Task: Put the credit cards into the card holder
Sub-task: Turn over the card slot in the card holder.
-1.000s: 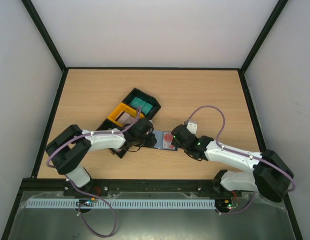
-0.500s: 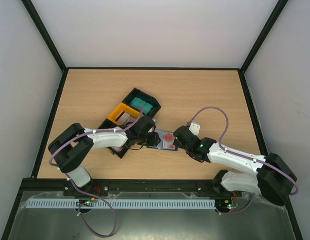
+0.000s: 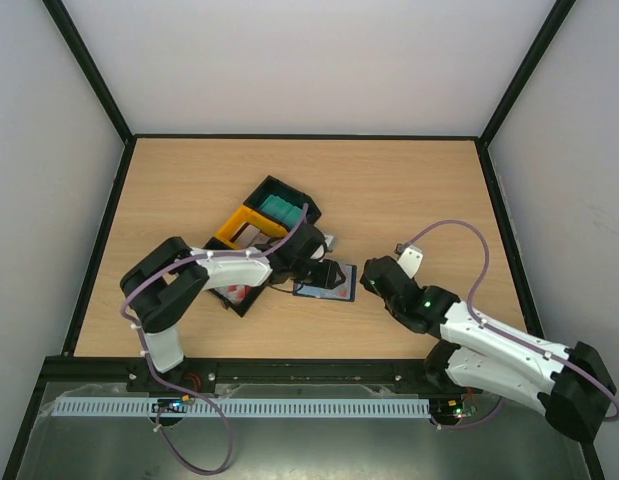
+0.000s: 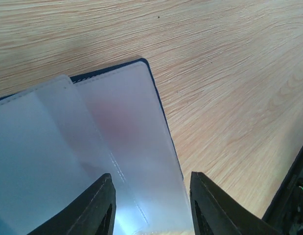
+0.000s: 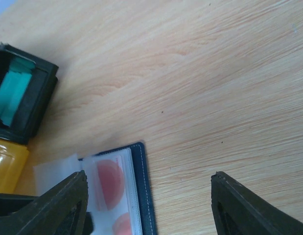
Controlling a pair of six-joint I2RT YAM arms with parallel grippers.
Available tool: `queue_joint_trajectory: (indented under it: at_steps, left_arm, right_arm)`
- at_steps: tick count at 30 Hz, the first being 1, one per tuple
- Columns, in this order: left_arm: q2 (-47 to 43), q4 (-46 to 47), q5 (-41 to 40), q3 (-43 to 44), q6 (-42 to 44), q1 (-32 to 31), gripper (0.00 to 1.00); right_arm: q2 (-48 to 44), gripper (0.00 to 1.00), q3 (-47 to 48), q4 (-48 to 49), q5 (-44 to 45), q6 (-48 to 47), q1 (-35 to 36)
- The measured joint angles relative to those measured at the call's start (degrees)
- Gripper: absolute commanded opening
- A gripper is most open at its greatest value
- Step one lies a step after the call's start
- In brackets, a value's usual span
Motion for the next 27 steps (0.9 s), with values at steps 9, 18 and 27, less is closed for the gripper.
queue_joint_trajectory:
  at_steps: [9,18,27]
  left_arm:
    - [6.45,0.31,0.92,4.61,1.44,-0.59,0.45]
    - [2.51,-8.11,-11.30,5.09,2.19,-1.55,0.38]
    - [-6.25,-13.57,-20.13,2.84,1.60,-0.26,0.35]
  right_arm:
    - [-7.91,0.67,-0.48,-2.43,2.95,1.49,-0.09]
    - [-7.43,0.65,-0.81,-1.27,0.59,-0.79,-0.09]
    - [4.04,0.63,-0.63,4.00,-5.27,-4.24,-0.09]
